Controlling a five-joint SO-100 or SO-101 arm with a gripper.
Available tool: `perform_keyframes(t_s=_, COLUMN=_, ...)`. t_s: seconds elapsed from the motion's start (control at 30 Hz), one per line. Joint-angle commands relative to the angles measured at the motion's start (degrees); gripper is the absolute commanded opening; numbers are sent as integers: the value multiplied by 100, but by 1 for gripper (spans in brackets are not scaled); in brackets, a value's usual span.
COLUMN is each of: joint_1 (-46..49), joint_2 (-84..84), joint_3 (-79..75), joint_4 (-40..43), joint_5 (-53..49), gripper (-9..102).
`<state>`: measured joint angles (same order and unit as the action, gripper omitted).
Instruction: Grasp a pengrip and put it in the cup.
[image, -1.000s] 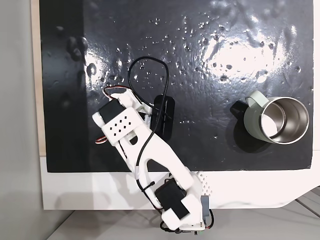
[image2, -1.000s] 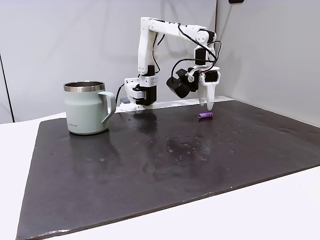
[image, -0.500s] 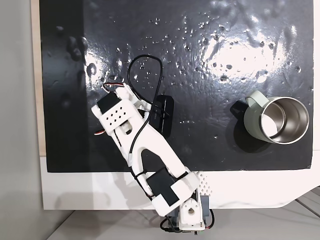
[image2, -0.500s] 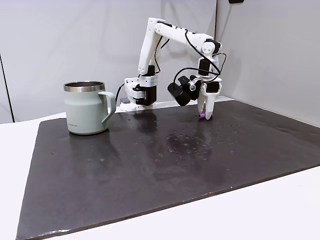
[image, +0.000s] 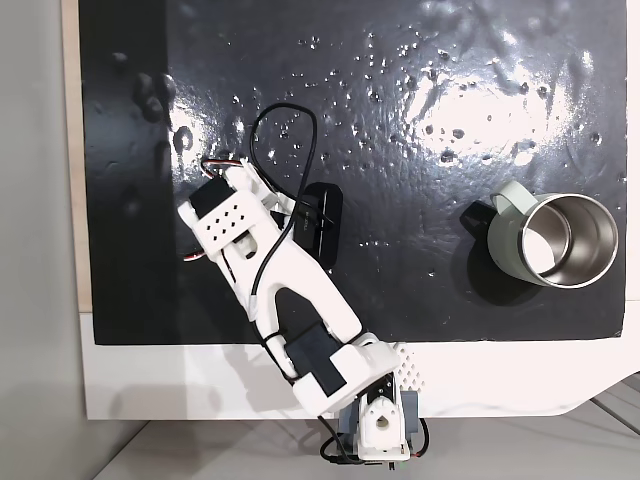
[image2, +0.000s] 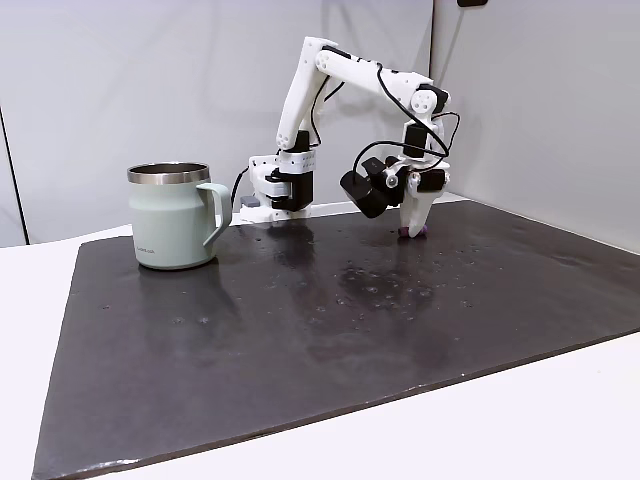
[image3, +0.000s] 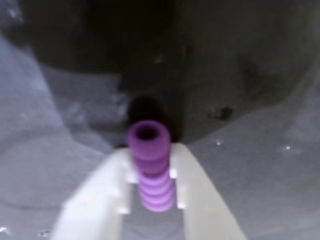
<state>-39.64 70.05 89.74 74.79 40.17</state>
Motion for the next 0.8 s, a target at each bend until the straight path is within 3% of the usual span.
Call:
perform_keyframes(t_s=0.0, joint_1=44, joint_2=44, joint_3=-281, joint_4=-53, joint_5=-97, gripper=0)
perform_keyframes(t_s=0.17, joint_1=141, joint_2=580, joint_3=-571, joint_4=299, joint_5=-141, gripper=0)
perform_keyframes(t_s=0.3, joint_1=237, joint_2=1257, joint_3=-1450, joint_4=1063, joint_5=-483, gripper=0)
perform_keyframes(t_s=0.77, joint_1=817, joint_2=2716, joint_3=-2742, joint_4=1652, joint_5=-1767, gripper=0)
